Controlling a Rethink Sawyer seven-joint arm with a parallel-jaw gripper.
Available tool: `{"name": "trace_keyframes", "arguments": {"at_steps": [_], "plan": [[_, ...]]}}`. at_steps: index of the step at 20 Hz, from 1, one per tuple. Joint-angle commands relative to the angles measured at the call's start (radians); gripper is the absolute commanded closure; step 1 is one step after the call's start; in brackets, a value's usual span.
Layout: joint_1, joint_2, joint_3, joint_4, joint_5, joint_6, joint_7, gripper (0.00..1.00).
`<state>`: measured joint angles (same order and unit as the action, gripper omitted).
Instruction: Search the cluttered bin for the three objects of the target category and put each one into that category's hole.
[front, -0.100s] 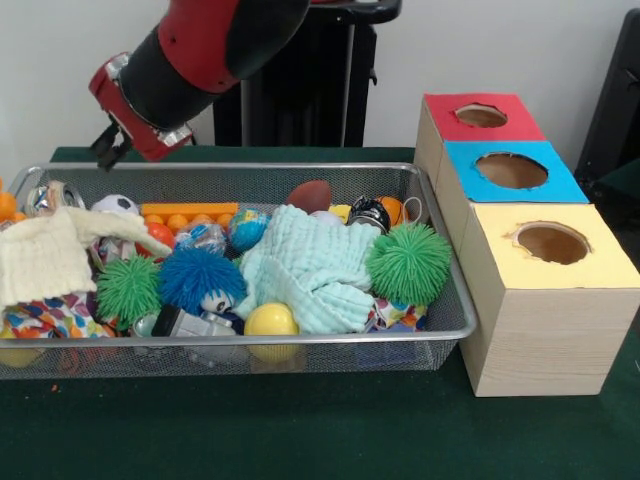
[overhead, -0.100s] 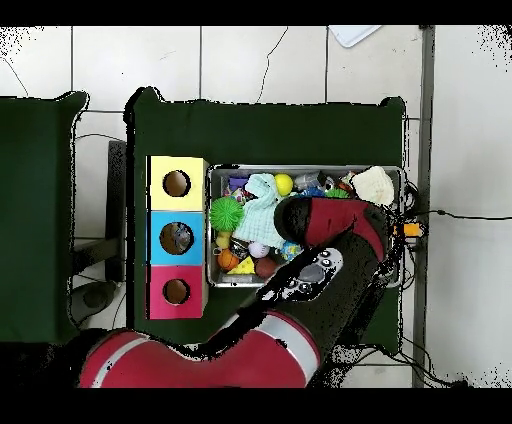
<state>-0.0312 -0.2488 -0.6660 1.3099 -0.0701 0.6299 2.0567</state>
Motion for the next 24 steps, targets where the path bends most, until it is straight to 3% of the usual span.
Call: {"name": "trace_keyframes", "arguments": {"at_steps": [1,6,11,13,20,24], "plan": [[-0.122,-0.113,0.312,0.177,0.094,-0.113,0.039,0.00],[-0.185,-0.158,0.413,0.253,0.140,-0.165,0.065,0.00],[-0.191,-0.152,0.436,0.252,0.159,-0.146,0.104,0.00],[-0.184,-0.147,0.437,0.255,0.166,-0.144,0.123,0.00],[-0.113,-0.146,0.407,0.249,0.146,0.000,0.121,0.00],[-0.070,-0.155,0.392,0.237,0.081,0.045,0.036,0.00]]}}
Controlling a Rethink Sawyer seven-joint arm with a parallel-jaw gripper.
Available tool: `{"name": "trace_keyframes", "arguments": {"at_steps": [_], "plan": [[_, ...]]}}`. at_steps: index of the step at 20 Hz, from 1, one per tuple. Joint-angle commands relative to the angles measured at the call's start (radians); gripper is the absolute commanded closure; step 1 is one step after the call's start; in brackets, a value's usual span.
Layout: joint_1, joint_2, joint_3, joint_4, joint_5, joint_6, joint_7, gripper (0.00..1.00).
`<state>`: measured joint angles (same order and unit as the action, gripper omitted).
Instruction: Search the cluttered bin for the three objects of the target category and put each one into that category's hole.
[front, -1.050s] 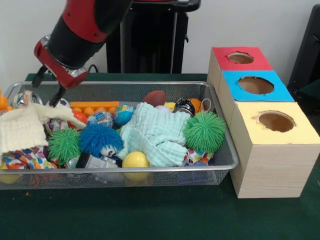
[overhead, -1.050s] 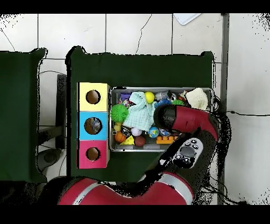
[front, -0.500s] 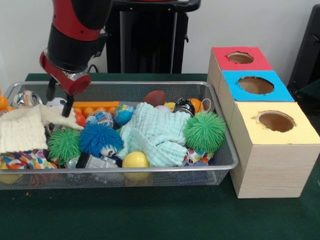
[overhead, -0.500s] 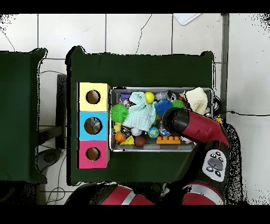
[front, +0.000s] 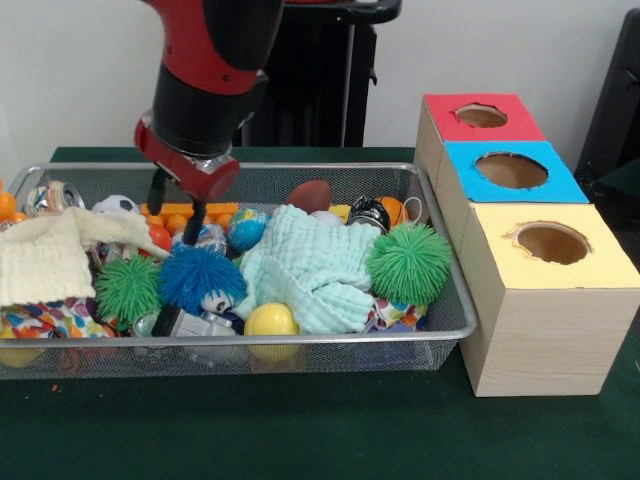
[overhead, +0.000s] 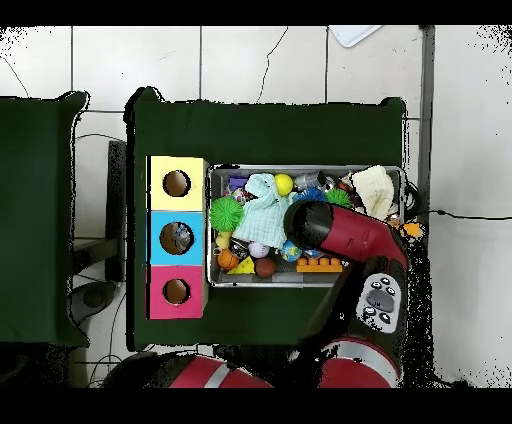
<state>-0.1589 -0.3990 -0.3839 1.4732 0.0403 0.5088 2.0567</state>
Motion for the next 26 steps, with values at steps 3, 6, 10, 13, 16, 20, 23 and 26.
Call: {"name": "trace_keyframes", "arguments": {"at_steps": [3,6,10,13,16,20,23,26], "plan": [[0.064,-0.019,0.128,0.086,-0.070,0.148,-0.034,0.00],[0.073,-0.033,0.131,0.088,-0.106,0.165,-0.086,0.00],[0.078,-0.059,0.143,0.110,-0.121,0.204,-0.092,0.00],[0.067,-0.059,0.156,0.129,-0.141,0.146,-0.082,0.00],[0.036,-0.043,0.185,0.145,-0.189,0.109,-0.134,0.00],[-0.058,-0.079,0.279,0.181,-0.313,0.076,-0.334,0.00],[-0.126,-0.143,0.351,0.227,-0.374,0.070,-0.402,0.00],[-0.165,-0.182,0.403,0.246,-0.430,0.127,-0.443,0.00]]}}
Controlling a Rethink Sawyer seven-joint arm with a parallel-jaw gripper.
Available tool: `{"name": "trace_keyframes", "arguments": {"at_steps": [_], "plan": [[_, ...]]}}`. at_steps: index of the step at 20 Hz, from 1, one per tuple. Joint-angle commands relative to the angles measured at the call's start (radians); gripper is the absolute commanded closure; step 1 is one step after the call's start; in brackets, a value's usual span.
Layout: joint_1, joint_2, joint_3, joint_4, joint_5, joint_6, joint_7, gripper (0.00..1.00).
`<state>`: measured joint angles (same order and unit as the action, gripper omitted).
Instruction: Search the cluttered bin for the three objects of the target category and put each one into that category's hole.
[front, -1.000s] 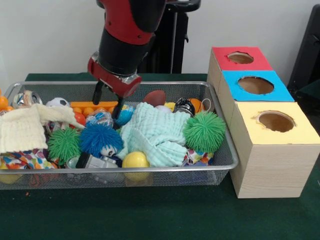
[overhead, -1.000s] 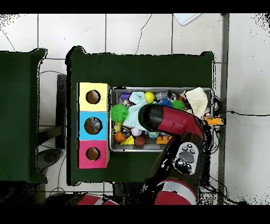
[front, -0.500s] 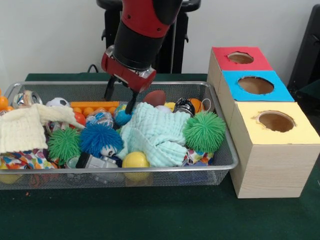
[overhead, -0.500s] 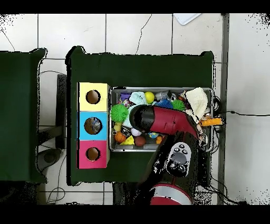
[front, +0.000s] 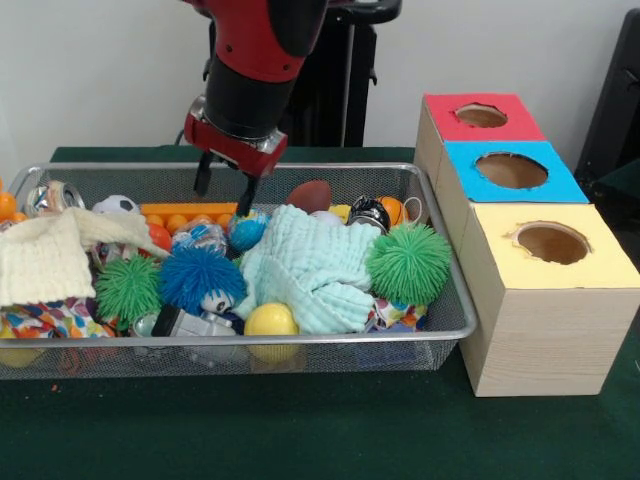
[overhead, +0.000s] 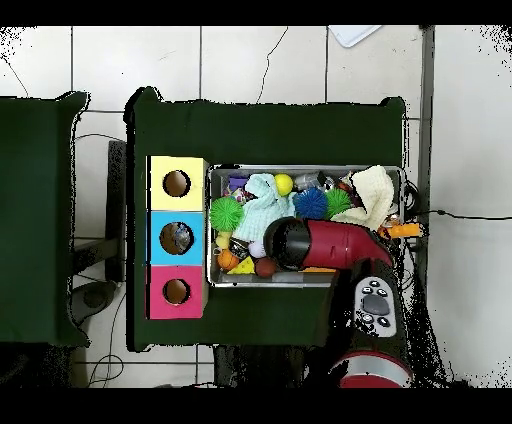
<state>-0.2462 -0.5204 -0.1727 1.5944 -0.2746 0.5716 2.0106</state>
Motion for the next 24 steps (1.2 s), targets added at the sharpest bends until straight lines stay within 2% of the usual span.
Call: {"name": "trace_keyframes", "arguments": {"at_steps": [1,2,7,12,15,16,20,24], "plan": [[-0.083,-0.064,0.202,0.125,-0.130,0.057,-0.378,0.00],[-0.091,-0.061,0.210,0.120,-0.150,0.085,-0.388,0.00],[-0.103,-0.041,0.232,0.097,-0.229,0.104,-0.357,0.00],[-0.088,-0.048,0.243,0.065,-0.302,0.167,-0.388,0.00],[-0.084,-0.053,0.274,0.044,-0.328,0.186,-0.403,0.00],[-0.072,-0.052,0.274,0.023,-0.340,0.224,-0.412,0.00],[-0.073,-0.072,0.302,-0.014,-0.373,0.235,-0.404,0.00],[-0.103,-0.089,0.335,0.004,-0.392,0.234,-0.407,0.00]]}}
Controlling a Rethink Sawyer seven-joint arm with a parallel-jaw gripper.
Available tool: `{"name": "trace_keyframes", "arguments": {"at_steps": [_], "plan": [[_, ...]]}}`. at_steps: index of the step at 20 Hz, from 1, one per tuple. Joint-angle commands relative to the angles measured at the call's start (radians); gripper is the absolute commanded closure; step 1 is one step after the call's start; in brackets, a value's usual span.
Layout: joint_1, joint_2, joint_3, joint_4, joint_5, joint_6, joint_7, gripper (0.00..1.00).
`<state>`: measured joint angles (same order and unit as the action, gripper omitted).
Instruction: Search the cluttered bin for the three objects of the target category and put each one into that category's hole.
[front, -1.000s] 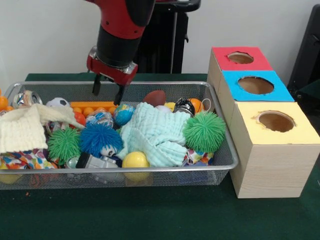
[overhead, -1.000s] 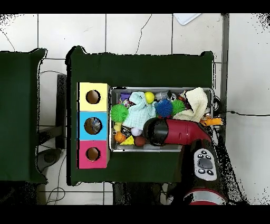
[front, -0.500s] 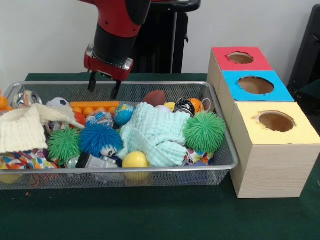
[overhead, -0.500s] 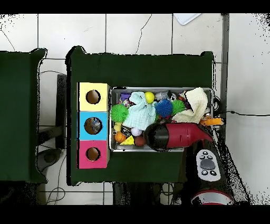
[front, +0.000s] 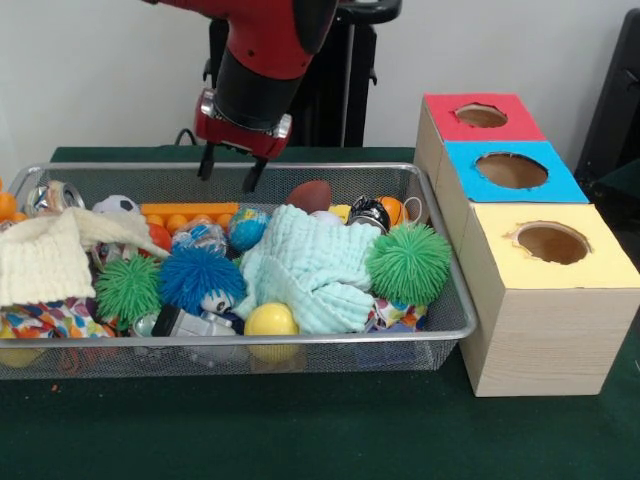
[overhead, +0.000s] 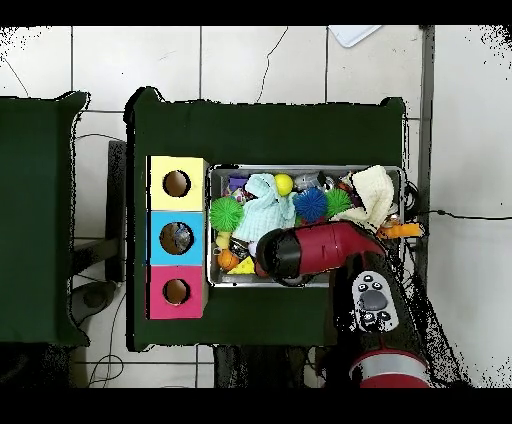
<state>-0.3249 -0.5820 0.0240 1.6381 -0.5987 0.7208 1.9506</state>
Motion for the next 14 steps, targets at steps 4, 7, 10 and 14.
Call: {"name": "trace_keyframes", "arguments": {"at_steps": [4,7,10,14], "plan": [[-0.049,-0.018,0.129,-0.025,-0.150,0.014,-0.327,0.00],[-0.067,0.020,0.123,-0.048,-0.207,-0.026,-0.300,0.00],[-0.092,0.018,0.135,-0.054,-0.235,-0.023,-0.310,0.00],[-0.131,-0.003,0.164,-0.056,-0.252,0.008,-0.343,0.00]]}}
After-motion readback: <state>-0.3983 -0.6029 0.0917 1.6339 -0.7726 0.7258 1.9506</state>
